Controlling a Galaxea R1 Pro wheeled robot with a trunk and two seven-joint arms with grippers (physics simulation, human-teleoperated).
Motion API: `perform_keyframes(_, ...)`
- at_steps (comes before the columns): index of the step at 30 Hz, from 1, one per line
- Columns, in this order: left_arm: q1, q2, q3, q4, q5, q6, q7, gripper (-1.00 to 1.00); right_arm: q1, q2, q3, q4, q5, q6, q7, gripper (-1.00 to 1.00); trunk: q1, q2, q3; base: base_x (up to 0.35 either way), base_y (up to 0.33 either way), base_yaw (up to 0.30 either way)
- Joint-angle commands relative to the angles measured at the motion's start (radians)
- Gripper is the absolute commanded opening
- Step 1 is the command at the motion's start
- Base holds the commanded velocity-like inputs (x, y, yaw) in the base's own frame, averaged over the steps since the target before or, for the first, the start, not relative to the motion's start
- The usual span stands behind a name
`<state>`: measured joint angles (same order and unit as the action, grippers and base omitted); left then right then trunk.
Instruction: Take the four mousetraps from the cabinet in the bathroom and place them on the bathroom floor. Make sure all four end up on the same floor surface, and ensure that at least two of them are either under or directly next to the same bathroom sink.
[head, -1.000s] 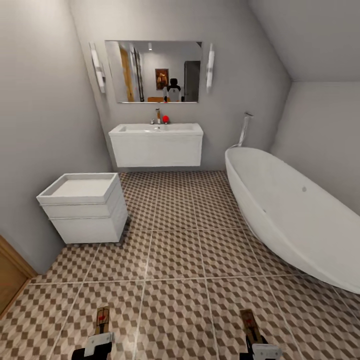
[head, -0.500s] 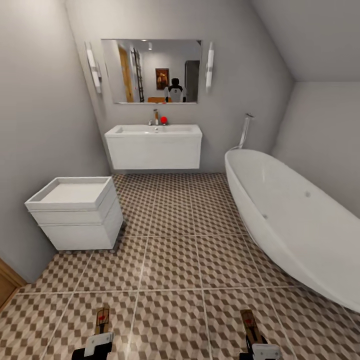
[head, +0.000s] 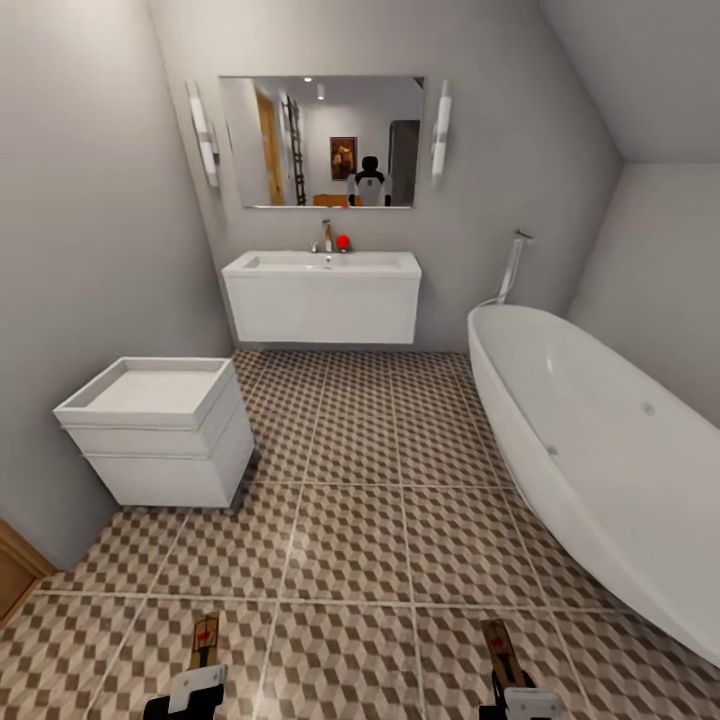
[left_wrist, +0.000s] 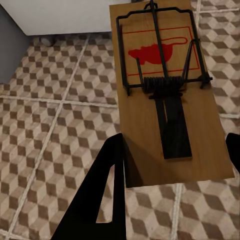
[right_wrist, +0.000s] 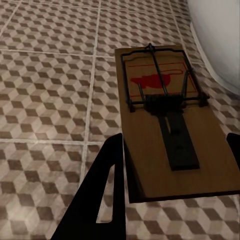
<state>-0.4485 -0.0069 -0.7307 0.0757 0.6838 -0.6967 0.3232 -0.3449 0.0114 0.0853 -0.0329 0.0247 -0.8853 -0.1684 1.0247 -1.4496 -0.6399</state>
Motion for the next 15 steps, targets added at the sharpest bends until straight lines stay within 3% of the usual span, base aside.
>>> perform_keyframes(1,-0.001,-0.001,-0.004,0.003,-0.009,-0.001,0.01,-1.0,-0.001,0.0,0.008,0.001,0.002,-0.001,-0.01,-1.0,0.0,0.0,-0.001,0.216,-0.004,0.022)
perform_keyframes(15,-0.001,-0.001,-0.004,0.003,-0.009,-0.001,0.01,-1.0,-0.001,0.0,0.008,0.001,0.003,-0.001,-0.01,-1.0,0.0,0.0,-0.001,0.231,-0.001,0.004)
